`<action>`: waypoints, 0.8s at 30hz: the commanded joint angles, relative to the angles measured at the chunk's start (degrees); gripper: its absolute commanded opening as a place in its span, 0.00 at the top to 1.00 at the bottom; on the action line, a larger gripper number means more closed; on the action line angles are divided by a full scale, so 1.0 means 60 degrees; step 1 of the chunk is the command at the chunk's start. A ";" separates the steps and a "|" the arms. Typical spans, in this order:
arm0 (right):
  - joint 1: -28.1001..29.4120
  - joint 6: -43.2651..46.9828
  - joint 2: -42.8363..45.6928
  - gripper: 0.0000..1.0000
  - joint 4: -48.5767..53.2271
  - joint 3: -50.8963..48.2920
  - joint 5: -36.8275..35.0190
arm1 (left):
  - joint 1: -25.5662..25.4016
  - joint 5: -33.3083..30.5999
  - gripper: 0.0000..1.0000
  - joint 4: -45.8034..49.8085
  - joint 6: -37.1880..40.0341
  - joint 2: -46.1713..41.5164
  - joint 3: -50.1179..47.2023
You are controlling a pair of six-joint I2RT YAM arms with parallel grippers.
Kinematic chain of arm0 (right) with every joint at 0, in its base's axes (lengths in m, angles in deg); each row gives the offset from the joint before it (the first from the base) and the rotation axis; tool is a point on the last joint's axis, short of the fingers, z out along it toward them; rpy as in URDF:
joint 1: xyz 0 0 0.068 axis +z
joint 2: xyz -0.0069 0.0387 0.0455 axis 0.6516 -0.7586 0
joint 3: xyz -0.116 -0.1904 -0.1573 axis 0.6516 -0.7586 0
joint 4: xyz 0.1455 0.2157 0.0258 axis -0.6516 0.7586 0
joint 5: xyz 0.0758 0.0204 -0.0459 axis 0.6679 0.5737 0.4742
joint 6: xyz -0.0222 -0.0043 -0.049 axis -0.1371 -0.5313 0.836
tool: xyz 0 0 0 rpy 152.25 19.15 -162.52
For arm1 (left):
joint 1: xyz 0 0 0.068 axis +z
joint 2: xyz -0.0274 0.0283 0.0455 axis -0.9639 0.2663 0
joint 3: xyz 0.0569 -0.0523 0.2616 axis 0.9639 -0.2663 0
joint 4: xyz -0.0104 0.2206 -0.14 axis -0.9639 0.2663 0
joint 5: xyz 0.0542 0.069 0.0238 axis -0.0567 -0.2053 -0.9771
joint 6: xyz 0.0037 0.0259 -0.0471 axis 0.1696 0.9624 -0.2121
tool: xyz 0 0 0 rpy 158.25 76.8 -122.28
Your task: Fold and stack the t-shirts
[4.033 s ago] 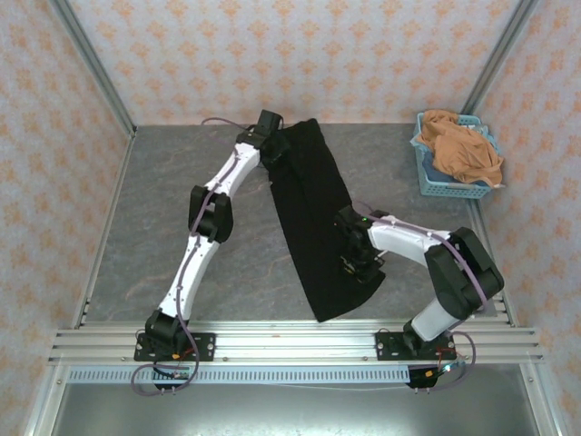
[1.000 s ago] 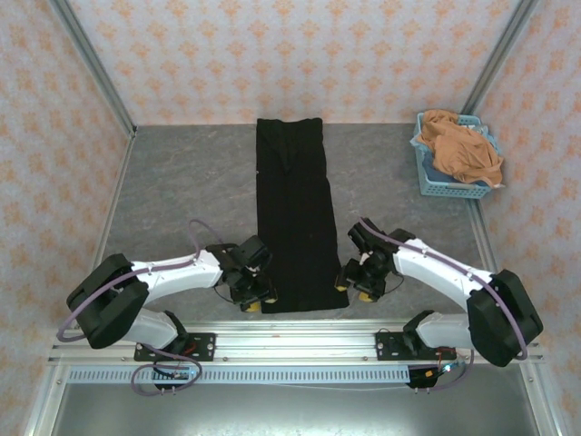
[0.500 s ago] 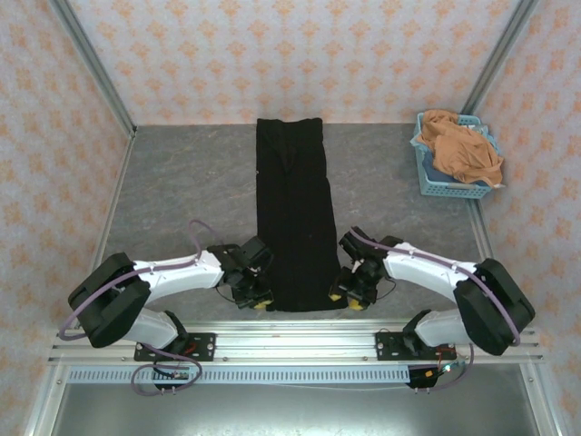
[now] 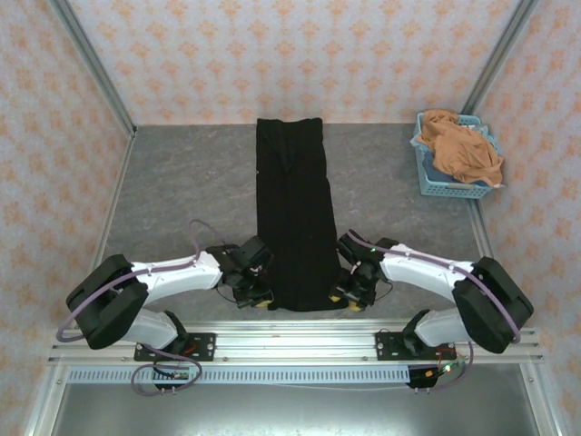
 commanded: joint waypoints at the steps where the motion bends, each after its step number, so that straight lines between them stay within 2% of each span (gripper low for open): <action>1: 0.0014 -0.0040 0.0476 0.50 0.0755 -0.0027 -0.0681 | -0.0042 -0.0194 1.00 0.0438 0.0172 -0.0248 -0.0171; 8: 0.0012 0.0024 -0.0472 0.54 -0.0305 0.0024 -0.0239 | -0.0042 -0.0239 1.00 0.0263 0.0041 -0.0088 -0.0163; 9: 0.0005 0.0060 -0.0679 0.57 -0.0347 0.0174 -0.0224 | -0.0041 -0.0239 1.00 0.0276 0.0065 -0.0050 -0.0121; 12: 0.0012 0.0192 -0.1141 0.73 -0.0309 0.0478 -0.0307 | -0.0039 -0.0261 1.00 0.0370 0.0147 0.0013 -0.0018; 17: 0.0038 0.0208 -0.1058 0.93 -0.0241 0.0589 -0.0253 | -0.0042 -0.0341 1.00 0.0823 0.0334 -0.0151 0.0044; 20: 0.0149 0.0292 -0.0836 0.99 0.0101 0.0710 -0.0004 | -0.0040 -0.0327 1.00 0.1127 0.0477 -0.0364 0.0015; 24: 0.0247 0.0480 -0.0547 1.00 0.0764 0.0966 0.0154 | -0.0042 -0.0397 1.00 0.1443 0.0473 -0.0846 0.0042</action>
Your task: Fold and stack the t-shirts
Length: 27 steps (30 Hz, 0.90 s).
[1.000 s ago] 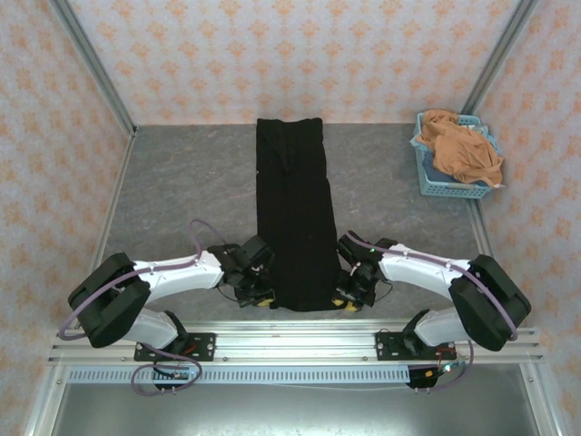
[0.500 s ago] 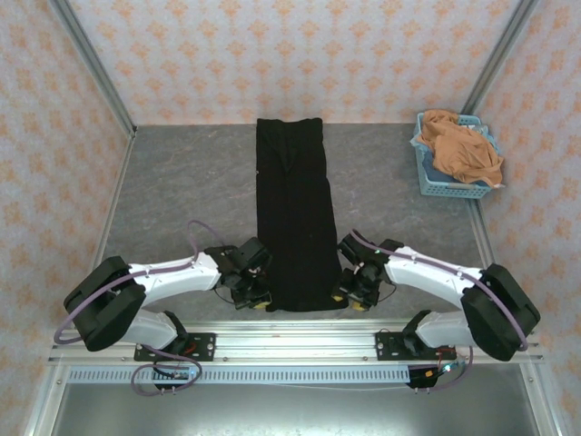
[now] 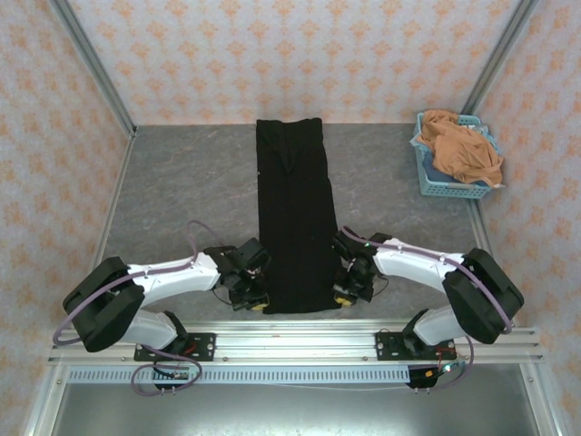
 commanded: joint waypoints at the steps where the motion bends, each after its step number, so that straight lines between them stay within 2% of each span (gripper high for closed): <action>1: 0.0076 0.0196 0.0424 1.00 0.0660 0.0339 -0.0009 | -0.0042 -0.0391 1.00 0.0754 0.0187 -0.0543 0.0122; 13: 0.0076 0.0225 0.0355 1.00 0.0895 0.0825 0.0085 | -0.0034 -0.0349 1.00 0.0927 0.0011 -0.0704 0.0306; 17: 0.0075 0.0175 0.0594 1.00 0.1338 0.1379 -0.0377 | 0.0018 -0.0892 1.00 0.1257 -0.0111 -0.1165 0.0783; 21: -0.0061 0.0087 0.0692 1.00 0.1633 0.2007 -0.0939 | 0.0461 -0.1390 1.00 0.1359 -0.0197 -0.1548 0.1190; 27: -0.0604 0.0217 0.0339 1.00 0.1716 0.3164 -0.1661 | 0.1641 -0.1464 1.00 0.0874 -0.0104 -0.1581 0.1773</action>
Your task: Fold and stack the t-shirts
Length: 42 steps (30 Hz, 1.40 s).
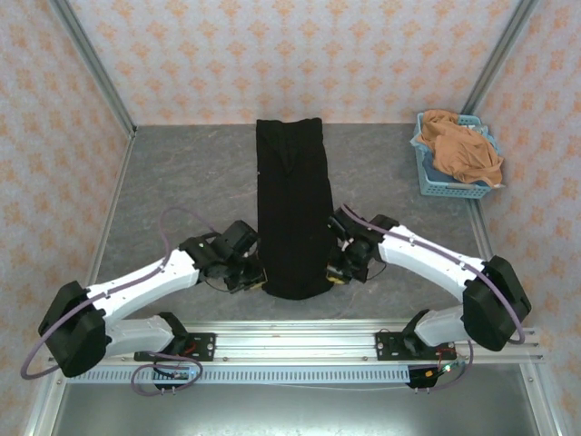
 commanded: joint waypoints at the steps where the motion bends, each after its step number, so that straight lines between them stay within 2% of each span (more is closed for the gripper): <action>1: -0.0402 0.0118 -0.0248 1.00 0.0354 0.0766 -0.0861 | 0.0599 -0.0426 1.00 -0.0063 0.0075 0.0116 0.0577; 12: -0.1660 0.1158 -0.2667 1.00 0.0084 0.4021 -0.1365 | 0.2479 -0.0426 1.00 -0.0523 0.1227 0.2515 0.3296; 22: -0.2560 0.1694 -0.5459 1.00 0.0097 0.7013 -0.1306 | 0.3525 -0.0201 1.00 -0.0609 0.2099 0.5194 0.5782; 30: -0.2931 0.1855 -0.7204 1.00 0.0228 0.8759 -0.1106 | 0.4031 -0.0051 1.00 -0.0506 0.2448 0.6938 0.7437; 42: -0.3213 0.1782 -0.8818 1.00 0.0692 1.0635 -0.1156 | 0.4183 0.0170 1.00 0.0111 0.2697 0.9102 0.9669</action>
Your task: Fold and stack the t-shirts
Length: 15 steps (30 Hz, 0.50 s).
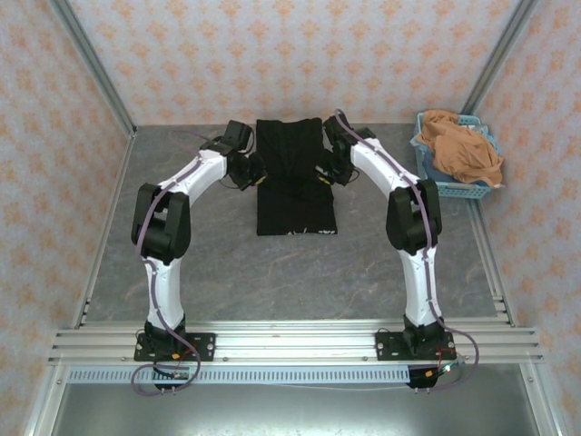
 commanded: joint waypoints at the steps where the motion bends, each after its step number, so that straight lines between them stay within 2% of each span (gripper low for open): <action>1: -0.0083 0.0102 -0.0491 1.00 0.0497 0.0795 -0.0131 | 0.0162 -0.0067 1.00 0.0510 0.0293 0.0291 0.0586; 8: -0.0385 0.0154 -0.1726 0.98 0.0703 0.2408 0.0465 | 0.0422 -0.0101 0.99 0.0603 0.0107 0.0947 0.1326; 10: -0.0515 0.0189 -0.2069 0.75 0.1083 0.3160 0.0477 | 0.0462 0.0008 0.80 0.0731 0.0088 0.1098 0.1765; 11: -0.0558 0.0218 -0.2159 0.63 0.1220 0.3478 0.0468 | 0.0470 -0.0024 0.65 0.0852 0.0123 0.1103 0.1989; 12: -0.0628 0.0233 -0.2167 0.55 0.1286 0.3689 0.0443 | 0.0484 -0.0144 0.56 0.0954 0.0154 0.1016 0.2153; 15: -0.0757 0.0284 -0.1829 0.45 0.1338 0.3820 0.0477 | 0.0493 -0.0390 0.46 0.0952 0.0138 0.0354 0.1951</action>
